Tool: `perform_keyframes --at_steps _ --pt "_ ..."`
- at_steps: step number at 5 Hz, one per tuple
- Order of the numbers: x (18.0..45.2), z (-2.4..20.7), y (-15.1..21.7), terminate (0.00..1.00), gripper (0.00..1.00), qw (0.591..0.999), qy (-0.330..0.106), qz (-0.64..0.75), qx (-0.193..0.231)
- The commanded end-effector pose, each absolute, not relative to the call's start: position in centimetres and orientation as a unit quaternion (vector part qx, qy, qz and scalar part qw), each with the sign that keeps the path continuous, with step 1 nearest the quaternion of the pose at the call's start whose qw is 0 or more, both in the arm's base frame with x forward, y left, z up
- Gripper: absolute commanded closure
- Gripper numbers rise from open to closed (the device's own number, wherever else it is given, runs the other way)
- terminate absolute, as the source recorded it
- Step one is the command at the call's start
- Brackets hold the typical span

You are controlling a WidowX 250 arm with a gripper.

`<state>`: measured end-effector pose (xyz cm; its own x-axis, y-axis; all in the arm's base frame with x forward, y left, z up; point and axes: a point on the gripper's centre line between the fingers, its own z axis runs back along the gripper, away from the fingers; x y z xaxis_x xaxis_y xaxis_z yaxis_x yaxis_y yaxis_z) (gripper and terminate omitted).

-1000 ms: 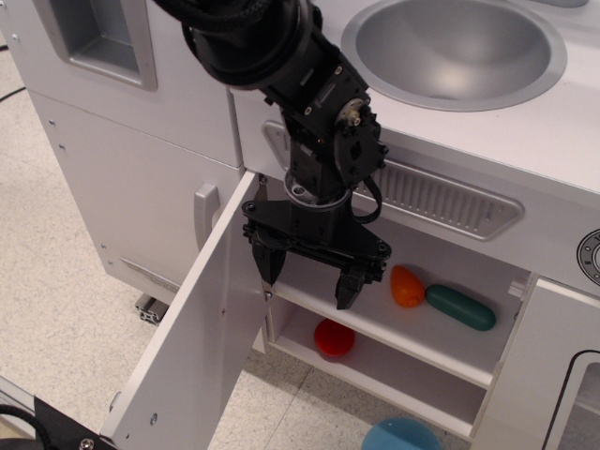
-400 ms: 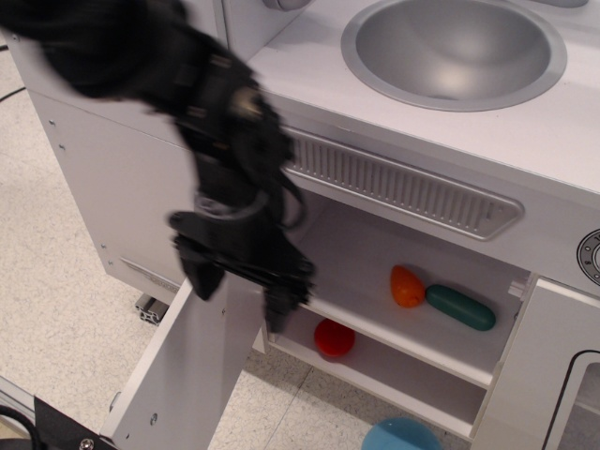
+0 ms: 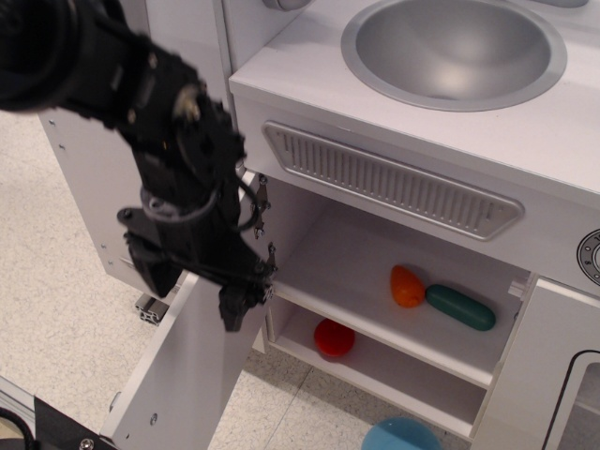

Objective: Close cabinet

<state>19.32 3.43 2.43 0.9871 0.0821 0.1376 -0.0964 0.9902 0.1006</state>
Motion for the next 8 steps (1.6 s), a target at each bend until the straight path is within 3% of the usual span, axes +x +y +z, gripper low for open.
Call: perform_keyframes --at_steps 1,3,5,7,8 --pt "20.5 0.0 4.5 0.0 0.0 0.988 -0.098 0.065 0.098" --pt "21.5 -1.4 1.3 0.0 0.0 0.99 -0.098 0.073 0.064" --pt "23.1 -0.6 -4.1 0.0 0.0 0.993 -0.093 0.07 -0.011" --pt "25.7 1.2 -9.7 0.0 0.0 0.991 -0.1 0.068 -0.061" --pt "26.1 3.5 -10.5 0.0 0.0 0.987 -0.123 0.068 -0.081"
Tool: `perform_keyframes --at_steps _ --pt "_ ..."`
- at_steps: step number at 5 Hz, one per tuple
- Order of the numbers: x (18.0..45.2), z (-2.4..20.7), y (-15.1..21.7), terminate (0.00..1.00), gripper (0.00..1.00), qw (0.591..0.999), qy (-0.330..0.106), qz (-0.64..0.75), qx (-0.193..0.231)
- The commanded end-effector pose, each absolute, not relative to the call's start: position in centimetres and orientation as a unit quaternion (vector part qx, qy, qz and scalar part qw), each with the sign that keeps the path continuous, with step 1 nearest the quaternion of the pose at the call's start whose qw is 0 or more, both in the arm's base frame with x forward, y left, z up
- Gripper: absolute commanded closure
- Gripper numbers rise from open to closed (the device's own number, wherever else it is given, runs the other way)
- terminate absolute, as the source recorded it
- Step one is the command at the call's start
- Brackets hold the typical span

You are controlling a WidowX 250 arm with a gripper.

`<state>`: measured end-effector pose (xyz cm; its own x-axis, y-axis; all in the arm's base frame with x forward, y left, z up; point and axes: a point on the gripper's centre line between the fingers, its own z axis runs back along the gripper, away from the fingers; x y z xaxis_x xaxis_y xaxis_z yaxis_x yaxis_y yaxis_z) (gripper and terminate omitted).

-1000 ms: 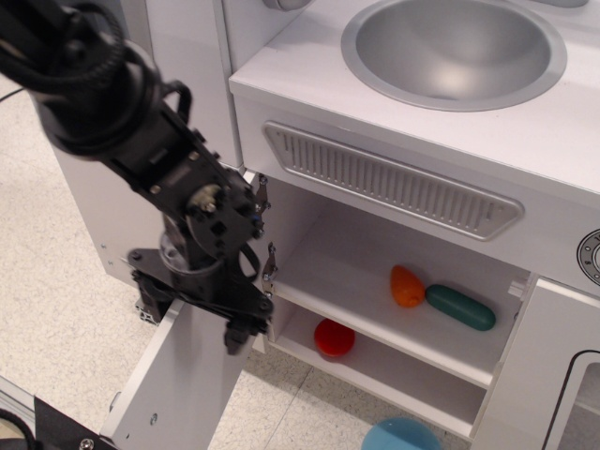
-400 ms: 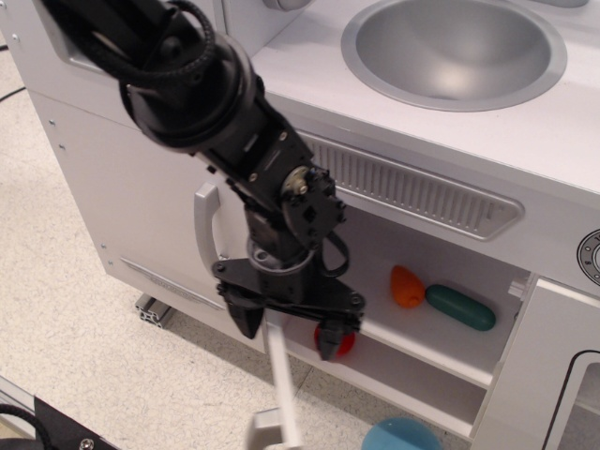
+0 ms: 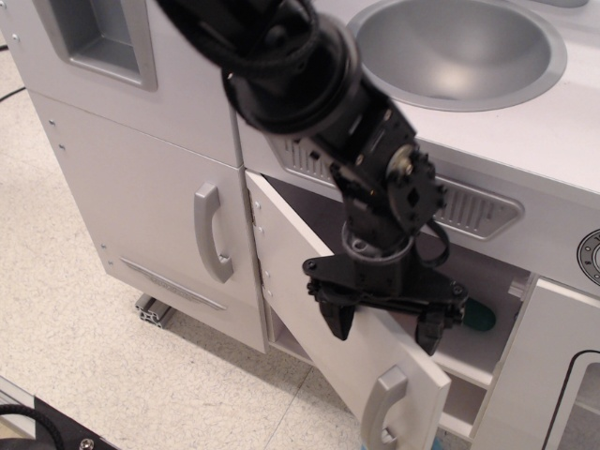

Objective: Close cabinet

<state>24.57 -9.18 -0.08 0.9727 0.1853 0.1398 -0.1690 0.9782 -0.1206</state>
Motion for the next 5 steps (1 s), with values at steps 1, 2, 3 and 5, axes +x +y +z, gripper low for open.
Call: perform_keyframes --at_steps 1,2,3,5 --pt "25.3 5.9 -9.7 0.0 0.0 0.986 -0.123 0.058 -0.098" --pt "23.5 5.8 -8.1 0.0 0.0 0.992 -0.097 0.044 -0.071" --pt "22.0 3.3 -6.5 0.0 0.0 0.995 -0.093 0.027 -0.031" --pt "21.9 -2.0 -4.4 0.0 0.0 0.993 -0.118 0.01 0.003"
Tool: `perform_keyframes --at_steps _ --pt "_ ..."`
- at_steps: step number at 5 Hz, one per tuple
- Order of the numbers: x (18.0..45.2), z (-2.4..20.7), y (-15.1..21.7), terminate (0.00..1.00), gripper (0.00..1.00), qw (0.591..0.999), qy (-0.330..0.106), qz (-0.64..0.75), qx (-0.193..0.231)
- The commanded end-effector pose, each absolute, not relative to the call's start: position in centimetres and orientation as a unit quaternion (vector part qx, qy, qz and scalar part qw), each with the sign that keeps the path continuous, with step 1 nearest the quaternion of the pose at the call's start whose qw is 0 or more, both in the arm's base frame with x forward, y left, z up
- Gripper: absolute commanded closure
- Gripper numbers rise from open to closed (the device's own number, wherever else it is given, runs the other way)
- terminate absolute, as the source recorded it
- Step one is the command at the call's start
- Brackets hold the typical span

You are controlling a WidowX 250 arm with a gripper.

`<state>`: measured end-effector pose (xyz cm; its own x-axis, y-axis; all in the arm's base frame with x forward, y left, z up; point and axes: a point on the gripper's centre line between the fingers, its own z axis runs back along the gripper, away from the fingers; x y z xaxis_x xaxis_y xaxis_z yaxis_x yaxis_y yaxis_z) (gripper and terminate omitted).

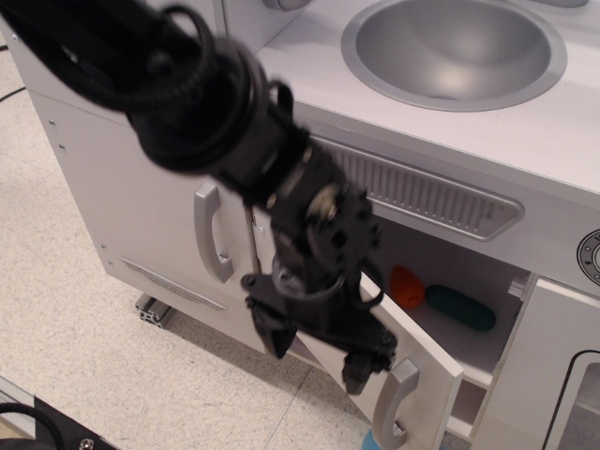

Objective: Close cabinet

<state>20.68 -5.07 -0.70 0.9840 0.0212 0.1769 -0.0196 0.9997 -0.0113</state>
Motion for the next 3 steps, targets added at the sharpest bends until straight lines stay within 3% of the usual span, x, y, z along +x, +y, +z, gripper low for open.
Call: perform_keyframes --at_steps 1,3 --pt "23.4 -3.4 -4.4 0.0 0.0 0.99 -0.141 0.027 0.006" --pt "26.6 -4.5 -5.4 0.0 0.0 0.985 -0.167 0.054 0.003"
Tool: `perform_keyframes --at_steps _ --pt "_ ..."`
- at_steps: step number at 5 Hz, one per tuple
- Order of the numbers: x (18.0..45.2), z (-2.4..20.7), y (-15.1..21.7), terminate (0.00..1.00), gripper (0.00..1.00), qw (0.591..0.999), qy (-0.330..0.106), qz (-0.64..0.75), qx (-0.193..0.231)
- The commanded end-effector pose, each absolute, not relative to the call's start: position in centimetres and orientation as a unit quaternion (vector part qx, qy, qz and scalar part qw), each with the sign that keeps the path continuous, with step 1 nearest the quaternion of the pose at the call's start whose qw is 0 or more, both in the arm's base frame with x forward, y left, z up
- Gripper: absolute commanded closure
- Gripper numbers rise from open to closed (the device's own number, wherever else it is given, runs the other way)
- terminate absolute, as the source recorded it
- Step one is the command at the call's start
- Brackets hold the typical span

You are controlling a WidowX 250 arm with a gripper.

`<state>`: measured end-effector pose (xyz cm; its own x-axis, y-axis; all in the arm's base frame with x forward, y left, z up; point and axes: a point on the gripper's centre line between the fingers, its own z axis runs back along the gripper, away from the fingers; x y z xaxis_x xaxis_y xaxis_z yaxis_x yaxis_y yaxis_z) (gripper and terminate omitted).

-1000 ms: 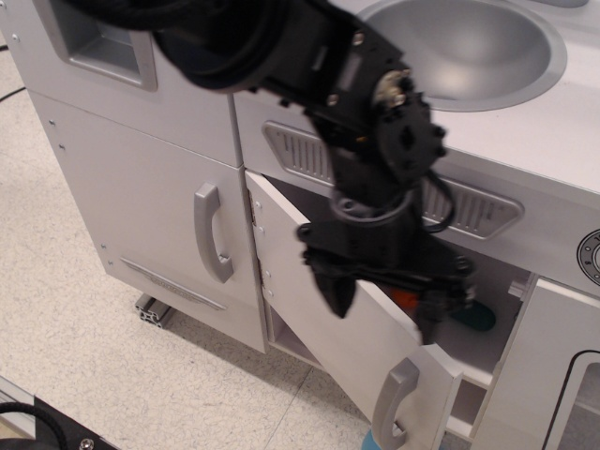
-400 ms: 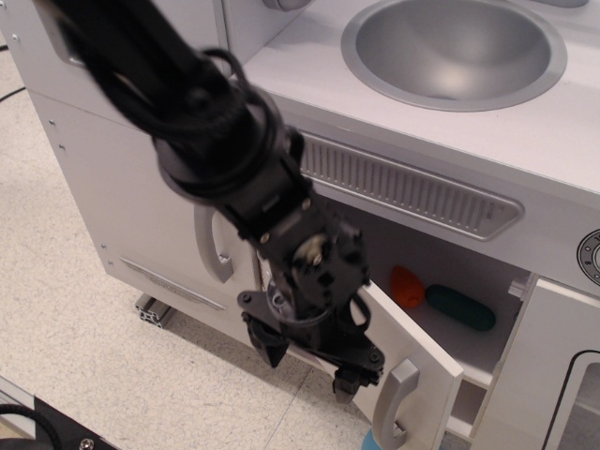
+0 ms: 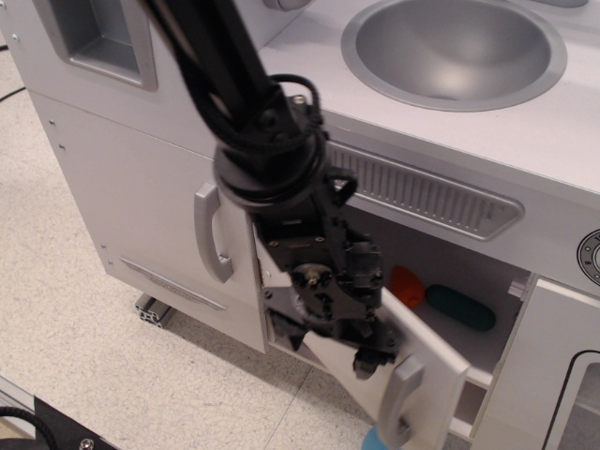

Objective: Close cabinet

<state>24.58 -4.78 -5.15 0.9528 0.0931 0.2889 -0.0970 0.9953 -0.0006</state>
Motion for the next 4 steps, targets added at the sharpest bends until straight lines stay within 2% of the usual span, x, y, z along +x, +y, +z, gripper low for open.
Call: perform_keyframes --at_steps 1,3,4 --pt "28.0 -4.4 -6.4 0.0 0.0 0.983 -0.171 0.068 -0.012" --pt "31.2 -4.3 -8.2 0.0 0.0 0.976 -0.19 0.1 -0.025" --pt "32.1 -4.5 -8.3 0.0 0.0 0.975 -0.194 0.104 -0.017"
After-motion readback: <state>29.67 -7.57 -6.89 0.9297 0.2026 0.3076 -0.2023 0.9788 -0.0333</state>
